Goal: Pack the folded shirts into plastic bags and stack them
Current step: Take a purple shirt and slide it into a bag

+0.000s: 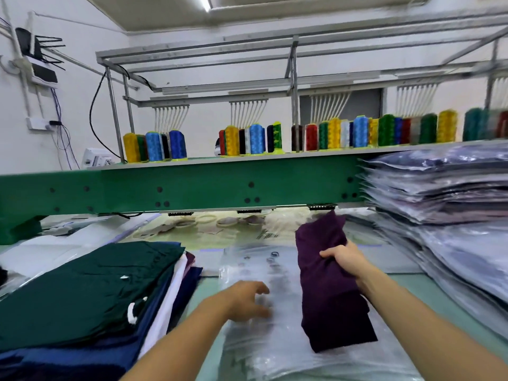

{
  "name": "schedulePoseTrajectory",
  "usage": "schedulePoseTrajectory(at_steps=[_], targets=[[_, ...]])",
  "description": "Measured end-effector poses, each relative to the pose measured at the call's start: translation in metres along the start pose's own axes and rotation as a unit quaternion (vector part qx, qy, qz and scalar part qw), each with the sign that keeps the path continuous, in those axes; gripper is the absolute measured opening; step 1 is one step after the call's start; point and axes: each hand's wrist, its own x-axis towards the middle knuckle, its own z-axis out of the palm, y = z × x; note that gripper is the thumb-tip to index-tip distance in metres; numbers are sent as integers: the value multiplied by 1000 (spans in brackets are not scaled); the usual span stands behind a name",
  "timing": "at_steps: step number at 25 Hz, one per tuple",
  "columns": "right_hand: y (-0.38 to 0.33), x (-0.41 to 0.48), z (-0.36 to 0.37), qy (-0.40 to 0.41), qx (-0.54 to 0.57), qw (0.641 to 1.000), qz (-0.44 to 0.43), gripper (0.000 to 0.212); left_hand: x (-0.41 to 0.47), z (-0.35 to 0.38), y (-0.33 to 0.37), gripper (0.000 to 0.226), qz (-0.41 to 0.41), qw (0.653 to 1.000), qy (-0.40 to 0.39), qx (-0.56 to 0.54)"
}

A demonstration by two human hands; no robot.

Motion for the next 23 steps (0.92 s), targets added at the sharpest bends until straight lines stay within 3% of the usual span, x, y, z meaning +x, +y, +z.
schedulePoseTrajectory(at_steps=[3, 6, 10, 15, 18, 20, 23], targets=[[-1, -1, -31, -23, -5, 1000, -3, 27, 8, 13, 4, 30, -18, 987, 49, 151], [-1, -2, -51, -40, -9, 999, -6, 28, 12, 10, 10, 27, -37, 963, 112, 242], [4, -3, -65, -69, -13, 997, -9, 28, 12, 6, 13, 42, -13, 973, 125, 195], [11, -6, -69, -90, -17, 996, -18, 27, 17, 15, 8, 28, 33, 990, 96, 102], [11, -3, -70, -92, -10, 996, -20, 27, 16, 13, 13, 39, 78, 987, 106, 97], [11, -3, -71, -93, -7, 995, -23, 27, 20, 14, 14, 30, 104, 981, 122, 109], [13, -2, -72, -96, -4, 995, -24, 27, 25, 14, 13, 21, 80, 988, 113, 65]])
